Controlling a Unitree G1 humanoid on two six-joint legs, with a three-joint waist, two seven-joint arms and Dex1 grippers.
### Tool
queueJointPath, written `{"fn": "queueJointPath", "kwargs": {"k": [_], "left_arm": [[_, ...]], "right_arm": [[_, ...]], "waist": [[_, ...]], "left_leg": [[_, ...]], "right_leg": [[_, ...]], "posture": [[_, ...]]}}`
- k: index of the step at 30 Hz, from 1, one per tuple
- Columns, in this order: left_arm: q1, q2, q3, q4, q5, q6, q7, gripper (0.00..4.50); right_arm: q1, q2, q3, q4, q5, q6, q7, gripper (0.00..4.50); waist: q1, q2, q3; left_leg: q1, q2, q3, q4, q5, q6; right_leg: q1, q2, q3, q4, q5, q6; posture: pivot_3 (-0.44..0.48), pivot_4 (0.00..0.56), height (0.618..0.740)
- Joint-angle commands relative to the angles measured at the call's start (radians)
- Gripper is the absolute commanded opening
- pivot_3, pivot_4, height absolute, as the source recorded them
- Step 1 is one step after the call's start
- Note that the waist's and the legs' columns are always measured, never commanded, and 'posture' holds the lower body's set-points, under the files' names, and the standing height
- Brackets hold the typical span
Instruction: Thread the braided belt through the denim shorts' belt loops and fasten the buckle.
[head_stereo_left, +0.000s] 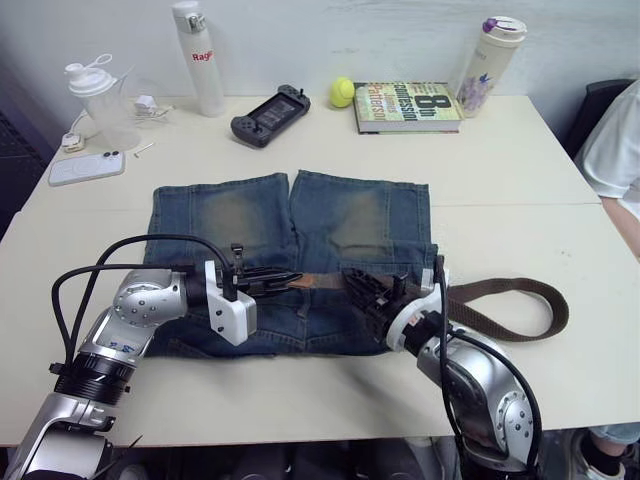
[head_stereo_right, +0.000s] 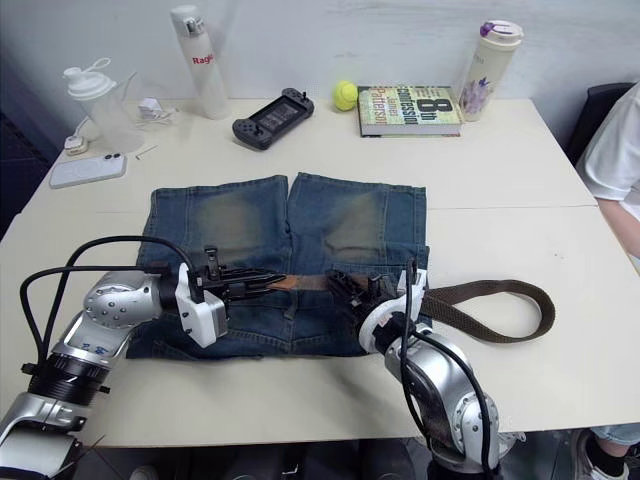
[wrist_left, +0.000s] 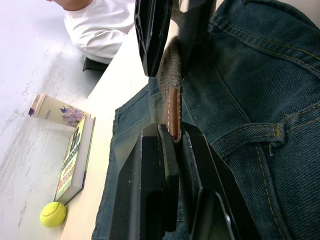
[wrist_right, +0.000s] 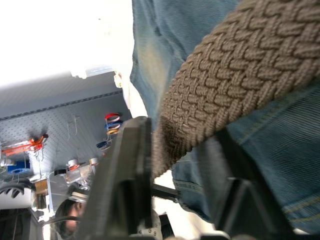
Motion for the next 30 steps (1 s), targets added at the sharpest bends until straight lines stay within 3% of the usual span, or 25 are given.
{"fn": "queueJointPath", "kwargs": {"k": [1, 4, 5, 7, 10, 13, 17, 23, 30], "left_arm": [[0.026, 0.018, 0.019, -0.082, -0.103, 0.044, -0.022, 0.92], [0.053, 0.032, 0.020, -0.134, -0.162, 0.152, -0.042, 1.45], [0.076, 0.055, 0.023, -0.173, -0.203, 0.217, -0.062, 1.99], [0.124, 0.100, 0.038, -0.243, -0.288, 0.352, -0.093, 2.57], [0.256, 0.195, 0.151, -0.365, -0.559, 0.689, -0.096, 2.57], [0.406, 0.276, 0.276, -0.399, -0.687, 0.874, -0.153, 2.57], [0.515, 0.286, 0.376, -0.380, -0.686, 0.926, -0.206, 2.57], [0.512, 0.224, 0.411, -0.411, -0.666, 0.978, -0.196, 2.57], [0.474, 0.181, 0.399, -0.405, -0.620, 0.996, -0.200, 2.57]], "right_arm": [[-0.048, -0.002, -0.011, -0.013, 0.019, -0.006, 0.016, 0.00], [-0.060, -0.030, -0.017, -0.001, 0.013, 0.020, 0.052, 0.00], [-0.064, -0.043, -0.022, 0.006, 0.009, 0.032, 0.073, 0.00], [-0.070, -0.078, -0.026, 0.018, -0.008, 0.065, 0.119, 0.00], [-0.058, -0.128, -0.038, 0.042, -0.050, 0.105, 0.219, 0.00], [-0.038, -0.163, -0.050, 0.075, -0.109, 0.138, 0.337, 0.00], [-0.017, -0.180, -0.053, 0.111, -0.189, 0.164, 0.455, 0.00], [0.014, -0.199, -0.037, 0.157, -0.400, 0.197, 0.611, 0.00], [0.064, -0.192, -0.122, 0.096, -0.365, 0.190, 0.645, 0.00]], "waist": [[0.000, 0.000, 0.000], [-0.004, 0.000, 0.000], [-0.008, 0.000, 0.000], [-0.017, 0.000, 0.000], [-0.025, 0.000, 0.000], [-0.026, 0.001, 0.000], [-0.016, 0.002, 0.001], [-0.002, 0.002, 0.001], [-0.005, 0.002, 0.001]], "left_leg": [[0.000, 0.000, 0.000, 0.000, 0.000, 0.000], [0.000, 0.000, 0.000, 0.000, 0.000, 0.000], [0.000, 0.000, 0.000, 0.000, 0.000, 0.000], [0.000, 0.000, 0.000, -0.001, 0.000, 0.000], [0.000, 0.000, 0.000, -0.005, 0.001, -0.001], [0.001, 0.001, 0.000, -0.007, 0.002, -0.002], [0.002, 0.000, 0.000, -0.008, 0.002, -0.002], [0.001, 0.000, 0.000, -0.009, 0.000, 0.002], [0.002, 0.000, 0.000, -0.011, 0.001, -0.001]], "right_leg": [[0.000, 0.000, 0.000, 0.000, 0.000, 0.000], [0.000, 0.000, 0.000, 0.000, 0.000, 0.000], [0.000, 0.000, 0.000, 0.000, 0.000, 0.000], [0.000, 0.000, 0.000, 0.000, 0.000, 0.000], [-0.001, 0.000, 0.001, -0.001, 0.000, -0.001], [-0.002, 0.000, 0.001, -0.001, -0.001, -0.002], [-0.001, 0.000, 0.001, -0.002, -0.001, -0.002], [-0.002, -0.001, 0.001, -0.006, -0.001, -0.002], [-0.002, -0.001, 0.001, -0.006, -0.001, -0.002]], "posture": [[0.000, 0.150, 0.740], [0.000, 0.150, 0.740], [0.000, 0.150, 0.740], [0.000, 0.150, 0.740], [0.000, 0.150, 0.740], [0.000, 0.150, 0.740], [0.000, 0.150, 0.740], [0.000, 0.150, 0.740], [0.000, 0.150, 0.740]]}}
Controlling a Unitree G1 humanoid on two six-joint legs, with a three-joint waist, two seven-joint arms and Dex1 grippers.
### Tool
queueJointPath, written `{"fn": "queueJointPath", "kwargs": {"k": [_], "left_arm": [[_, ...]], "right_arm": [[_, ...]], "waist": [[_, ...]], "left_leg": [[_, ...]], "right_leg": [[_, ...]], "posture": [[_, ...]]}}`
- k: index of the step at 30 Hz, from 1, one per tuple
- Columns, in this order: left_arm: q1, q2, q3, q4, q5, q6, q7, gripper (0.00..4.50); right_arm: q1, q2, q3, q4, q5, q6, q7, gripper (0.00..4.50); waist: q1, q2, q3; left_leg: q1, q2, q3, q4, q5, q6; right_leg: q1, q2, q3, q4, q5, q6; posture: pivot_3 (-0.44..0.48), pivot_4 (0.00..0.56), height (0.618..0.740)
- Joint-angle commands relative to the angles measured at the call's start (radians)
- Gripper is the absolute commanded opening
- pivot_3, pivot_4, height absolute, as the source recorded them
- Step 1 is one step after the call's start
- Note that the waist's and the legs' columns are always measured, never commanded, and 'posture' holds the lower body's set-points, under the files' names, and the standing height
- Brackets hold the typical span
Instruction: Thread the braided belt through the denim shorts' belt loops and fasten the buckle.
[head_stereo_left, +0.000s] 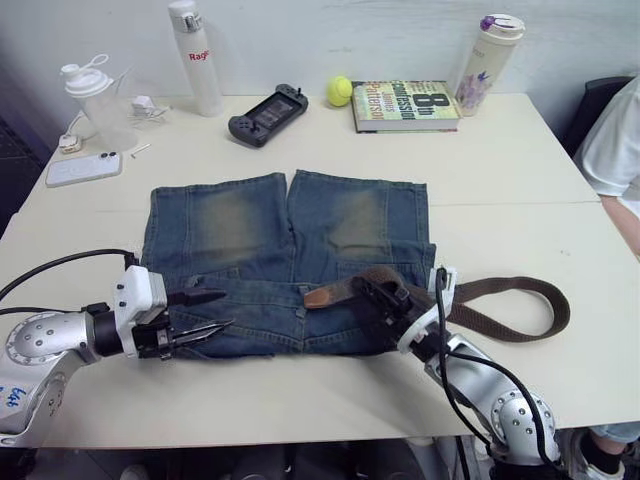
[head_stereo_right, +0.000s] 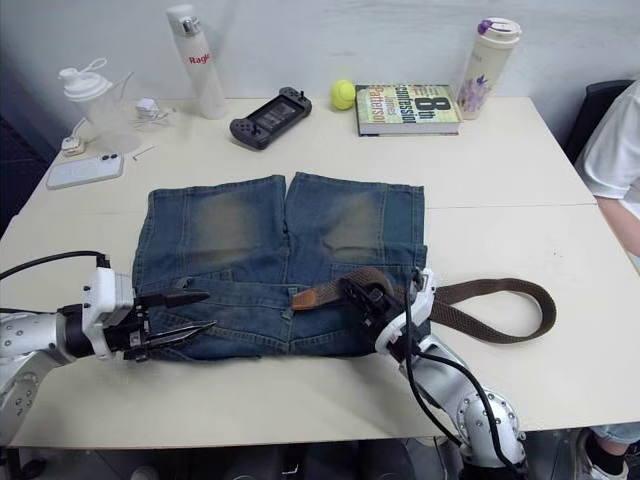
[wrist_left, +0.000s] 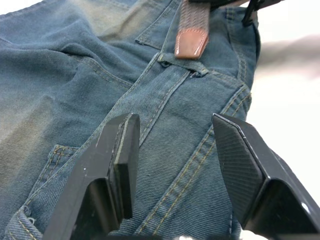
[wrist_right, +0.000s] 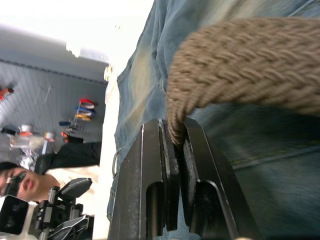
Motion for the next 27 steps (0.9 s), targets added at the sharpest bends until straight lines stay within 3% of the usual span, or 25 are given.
{"fn": "queueJointPath", "kwargs": {"k": [1, 7, 20, 27], "left_arm": [[-0.029, -0.015, 0.011, -0.018, 0.021, 0.001, -0.008, 2.57], [-0.055, -0.039, 0.004, -0.011, 0.040, 0.016, -0.019, 2.57], [-0.083, -0.075, 0.009, -0.007, 0.078, 0.034, -0.025, 2.57], [-0.097, -0.082, 0.008, -0.003, 0.088, 0.035, -0.023, 2.57]], "right_arm": [[0.013, -0.010, -0.055, -0.055, 0.025, -0.002, 0.023, 0.00], [0.028, 0.000, -0.053, -0.012, -0.029, 0.019, 0.038, 0.00], [-0.046, 0.149, 0.023, 0.050, -0.107, 0.043, 0.044, 0.00], [-0.078, 0.191, 0.048, 0.110, -0.037, 0.124, 0.027, 0.00]], "waist": [[0.001, 0.000, 0.000], [-0.002, 0.000, 0.000], [-0.011, 0.000, 0.000], [-0.015, 0.000, 0.000]], "left_leg": [[0.000, 0.000, 0.000, 0.000, 0.000, 0.000], [0.000, 0.000, 0.000, 0.000, 0.000, 0.000], [0.000, 0.000, 0.000, -0.001, 0.001, -0.002], [0.000, 0.000, 0.000, -0.001, 0.001, -0.002]], "right_leg": [[0.000, 0.000, 0.000, 0.000, 0.000, 0.000], [0.000, 0.000, 0.000, 0.001, 0.000, 0.000], [-0.001, 0.000, 0.000, 0.004, 0.000, 0.000], [-0.002, 0.000, 0.000, 0.005, 0.000, 0.000]], "posture": [[0.000, 0.150, 0.740], [0.000, 0.150, 0.740], [0.000, 0.150, 0.740], [0.000, 0.150, 0.740]]}}
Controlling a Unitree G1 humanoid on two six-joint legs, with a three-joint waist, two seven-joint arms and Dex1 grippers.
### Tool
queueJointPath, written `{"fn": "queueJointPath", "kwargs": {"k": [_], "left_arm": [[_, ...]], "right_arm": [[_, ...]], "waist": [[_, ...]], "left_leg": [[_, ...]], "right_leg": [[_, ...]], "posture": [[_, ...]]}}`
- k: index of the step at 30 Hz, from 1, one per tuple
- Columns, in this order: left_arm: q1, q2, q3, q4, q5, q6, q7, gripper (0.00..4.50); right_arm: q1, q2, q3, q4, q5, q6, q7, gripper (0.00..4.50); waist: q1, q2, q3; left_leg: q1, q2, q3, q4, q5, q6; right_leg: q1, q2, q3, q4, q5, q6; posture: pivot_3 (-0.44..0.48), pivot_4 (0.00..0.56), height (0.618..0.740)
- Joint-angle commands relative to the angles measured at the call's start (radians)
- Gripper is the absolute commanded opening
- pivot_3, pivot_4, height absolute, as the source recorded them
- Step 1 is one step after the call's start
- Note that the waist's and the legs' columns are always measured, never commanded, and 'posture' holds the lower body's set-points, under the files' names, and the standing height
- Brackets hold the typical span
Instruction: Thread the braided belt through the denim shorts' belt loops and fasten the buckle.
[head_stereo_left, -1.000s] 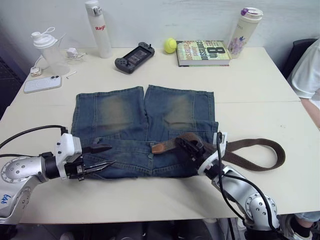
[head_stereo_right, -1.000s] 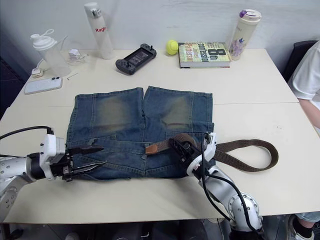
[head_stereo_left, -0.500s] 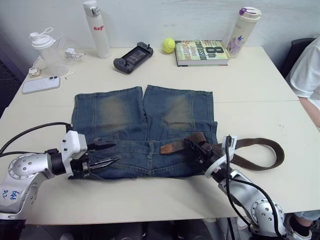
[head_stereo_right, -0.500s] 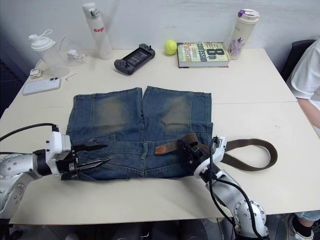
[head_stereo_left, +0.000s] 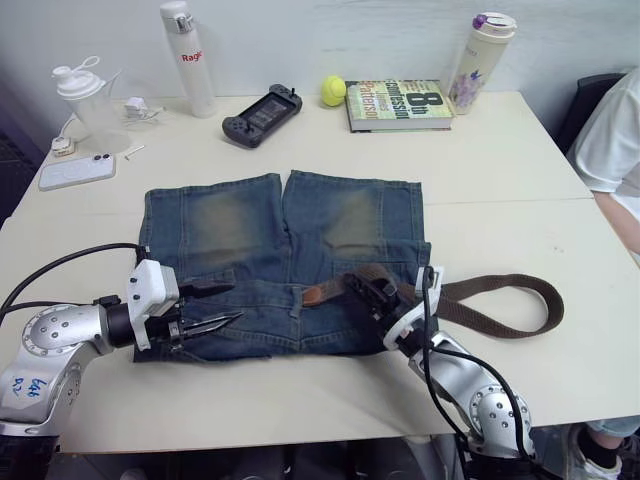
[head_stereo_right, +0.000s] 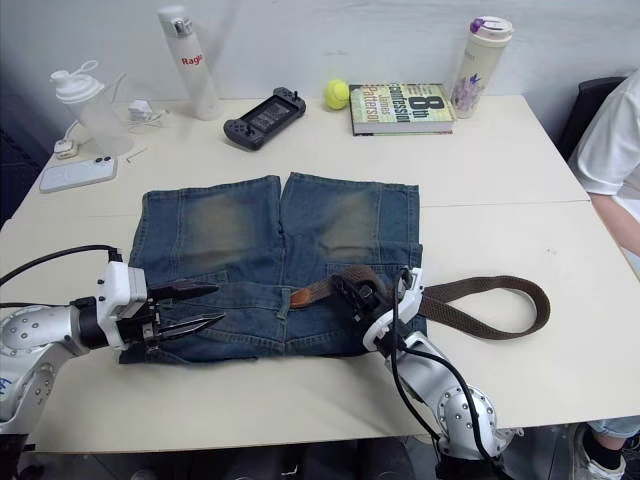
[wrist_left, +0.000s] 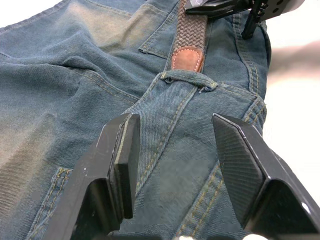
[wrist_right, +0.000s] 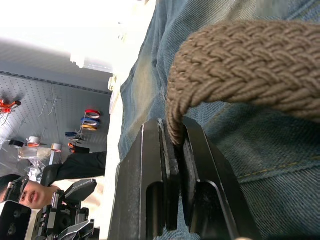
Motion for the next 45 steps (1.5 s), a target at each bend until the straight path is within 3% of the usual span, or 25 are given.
{"fn": "queueJointPath", "kwargs": {"k": [1, 10, 26, 30, 33, 39, 45], "left_arm": [[-0.015, -0.007, 0.010, -0.007, 0.006, -0.005, -0.002, 2.57], [-0.024, -0.010, 0.014, -0.005, 0.028, -0.013, -0.012, 2.57], [-0.044, -0.008, -0.003, 0.023, 0.081, -0.076, -0.055, 2.57], [-0.052, -0.008, -0.017, 0.069, 0.201, -0.332, -0.094, 2.57], [-0.090, -0.025, -0.034, 0.188, 0.354, -0.705, -0.070, 2.57], [-0.082, -0.032, -0.043, 0.395, 0.446, -1.174, -0.029, 2.57], [-0.106, -0.022, -0.043, 0.564, 0.519, -1.413, 0.069, 2.57]], "right_arm": [[-0.035, 0.032, 0.030, 0.041, 0.063, 0.057, -0.007, 0.00], [-0.059, 0.060, -0.066, 0.127, 0.292, 0.093, -0.060, 0.00], [-0.218, 0.103, 0.068, 0.308, 0.084, 0.230, 0.028, 0.00], [-0.235, 0.111, 0.055, 0.324, 0.078, 0.265, 0.042, 0.00], [-0.240, 0.132, 0.039, 0.336, 0.097, 0.280, 0.043, 0.00], [-0.263, 0.154, 0.015, 0.359, 0.103, 0.303, 0.040, 0.00], [-0.274, 0.177, -0.004, 0.362, 0.093, 0.306, 0.040, 0.00]], "waist": [[-0.004, 0.000, 0.000], [-0.001, 0.000, 0.000], [-0.011, -0.001, 0.000], [-0.011, -0.001, 0.000], [-0.012, -0.001, 0.000], [-0.024, -0.001, 0.000], [-0.024, -0.001, -0.001]], "left_leg": [[0.000, 0.000, 0.000, 0.000, 0.000, 0.000], [0.000, 0.000, 0.000, 0.000, 0.001, -0.001], [0.000, 0.000, 0.001, -0.001, 0.000, -0.001], [0.000, 0.000, 0.001, -0.001, 0.000, -0.001], [0.000, 0.001, 0.001, -0.001, 0.000, -0.001], [0.000, 0.001, 0.002, -0.002, -0.001, 0.001], [0.000, 0.002, 0.002, -0.002, -0.001, 0.002]], "right_leg": [[0.000, 0.000, 0.000, 0.000, 0.000, 0.000], [0.000, 0.000, 0.000, 0.001, 0.000, 0.000], [-0.001, 0.001, 0.000, 0.002, 0.000, 0.000], [-0.001, 0.001, 0.000, 0.002, 0.000, 0.000], [-0.002, 0.001, 0.000, 0.001, 0.000, 0.000], [-0.002, 0.001, -0.002, 0.002, 0.000, 0.000], [-0.002, 0.000, -0.004, 0.003, 0.000, 0.000]], "posture": [[0.000, 0.150, 0.740], [0.000, 0.150, 0.740], [0.000, 0.150, 0.740], [0.000, 0.150, 0.740], [0.000, 0.150, 0.740], [0.000, 0.150, 0.740], [0.000, 0.150, 0.740]]}}
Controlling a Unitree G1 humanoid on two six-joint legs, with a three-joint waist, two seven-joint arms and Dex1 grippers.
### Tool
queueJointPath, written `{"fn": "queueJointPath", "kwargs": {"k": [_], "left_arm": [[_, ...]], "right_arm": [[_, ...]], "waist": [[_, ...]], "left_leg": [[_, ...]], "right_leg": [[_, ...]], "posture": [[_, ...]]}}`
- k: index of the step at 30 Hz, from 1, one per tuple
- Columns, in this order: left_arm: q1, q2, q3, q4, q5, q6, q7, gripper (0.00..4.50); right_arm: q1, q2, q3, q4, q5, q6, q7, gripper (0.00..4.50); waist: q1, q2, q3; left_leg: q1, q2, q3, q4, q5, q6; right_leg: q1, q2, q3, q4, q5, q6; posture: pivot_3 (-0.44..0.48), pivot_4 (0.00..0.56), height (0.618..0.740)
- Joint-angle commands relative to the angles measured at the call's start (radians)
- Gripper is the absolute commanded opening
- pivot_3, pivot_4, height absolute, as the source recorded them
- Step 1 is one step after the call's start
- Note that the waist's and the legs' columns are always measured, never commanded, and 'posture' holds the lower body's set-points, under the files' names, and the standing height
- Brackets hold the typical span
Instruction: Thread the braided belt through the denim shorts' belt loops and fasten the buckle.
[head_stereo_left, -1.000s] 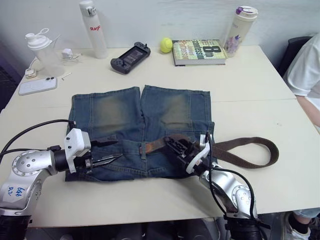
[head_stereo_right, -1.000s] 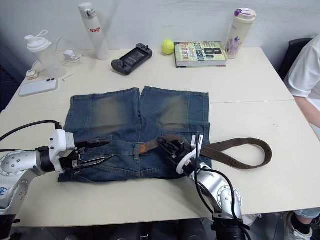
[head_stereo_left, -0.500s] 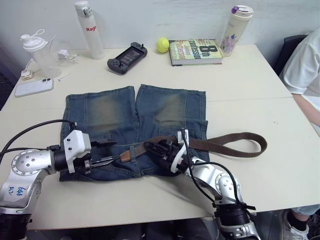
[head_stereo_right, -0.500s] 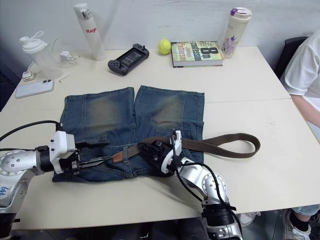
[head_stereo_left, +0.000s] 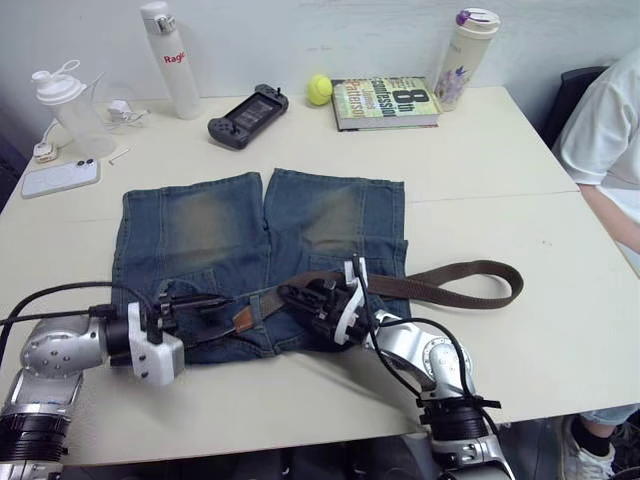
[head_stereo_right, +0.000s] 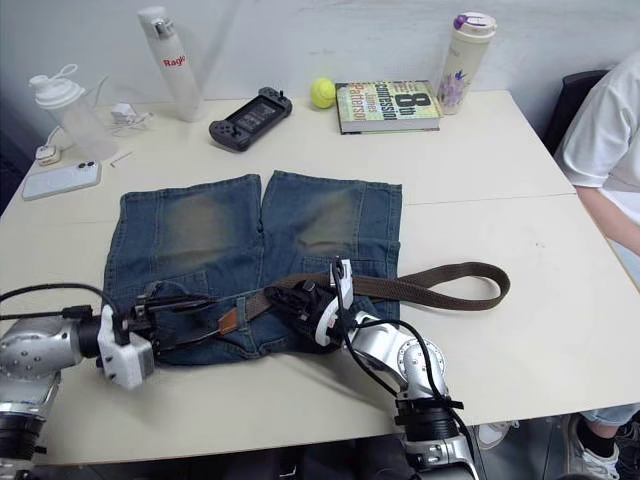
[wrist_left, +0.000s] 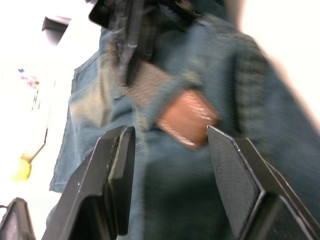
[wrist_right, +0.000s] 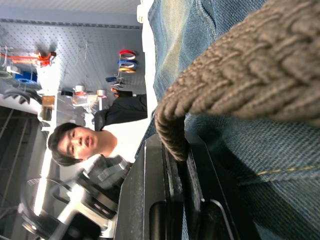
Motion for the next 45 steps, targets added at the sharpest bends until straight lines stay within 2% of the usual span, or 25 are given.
{"fn": "queueJointPath", "kwargs": {"k": [1, 5, 13, 24, 30, 34, 45], "left_arm": [[-0.034, 0.014, 0.004, 0.069, 0.040, -0.101, 0.078, 2.57], [-0.061, 0.016, -0.015, 0.093, 0.070, -0.133, 0.142, 2.57], [-0.066, 0.044, -0.060, 0.041, 0.038, -0.087, 0.208, 2.57], [-0.019, 0.153, -0.077, -0.022, -0.089, -0.034, 0.221, 2.57], [-0.061, 0.133, -0.065, 0.018, -0.042, -0.029, 0.254, 2.57], [-0.066, 0.134, -0.080, -0.016, -0.055, -0.004, 0.260, 2.57], [-0.042, 0.173, -0.106, 0.084, -0.005, -0.105, 0.250, 2.57]], "right_arm": [[-0.013, 0.029, -0.003, -0.008, 0.006, 0.013, 0.006, 0.00], [-0.010, 0.034, -0.007, -0.010, -0.003, 0.016, 0.009, 0.00], [-0.008, 0.040, -0.014, -0.010, -0.007, 0.019, 0.009, 0.00], [-0.009, 0.039, -0.033, 0.001, -0.012, 0.034, 0.003, 0.00], [-0.013, 0.041, -0.034, 0.005, -0.019, 0.042, 0.007, 0.00], [-0.013, 0.042, -0.034, 0.007, -0.025, 0.047, 0.009, 0.00], [-0.007, 0.048, -0.042, 0.003, -0.027, 0.052, 0.006, 0.00]], "waist": [[0.001, 0.000, 0.000], [0.002, 0.000, 0.000], [-0.001, 0.000, 0.000], [-0.001, 0.000, 0.000], [0.000, -0.001, 0.000], [-0.002, -0.001, 0.000], [-0.001, -0.001, 0.000]], "left_leg": [[0.000, 0.000, 0.000, 0.000, 0.000, 0.000], [0.000, 0.000, 0.000, 0.001, 0.000, 0.000], [0.000, 0.000, 0.000, 0.000, 0.000, -0.001], [0.000, 0.000, 0.000, 0.000, 0.000, -0.001], [0.000, 0.000, 0.000, 0.000, 0.000, 0.000], [0.000, 0.000, 0.000, 0.000, 0.000, -0.001], [0.000, 0.000, 0.000, 0.000, 0.000, -0.001]], "right_leg": [[0.000, 0.000, 0.000, 0.000, 0.000, 0.000], [0.000, -0.001, -0.001, 0.000, 0.000, 0.000], [0.000, -0.001, -0.002, 0.002, 0.000, 0.000], [0.000, -0.001, -0.002, 0.001, 0.000, 0.000], [0.000, -0.001, -0.002, 0.001, 0.000, 0.000], [0.000, -0.001, -0.002, 0.001, 0.000, 0.000], [0.000, -0.001, -0.002, 0.001, 0.000, 0.000]], "posture": [[0.000, 0.150, 0.740], [0.000, 0.150, 0.740], [0.000, 0.150, 0.740], [0.000, 0.150, 0.740], [0.000, 0.150, 0.740], [0.000, 0.150, 0.740], [0.000, 0.150, 0.740]]}}
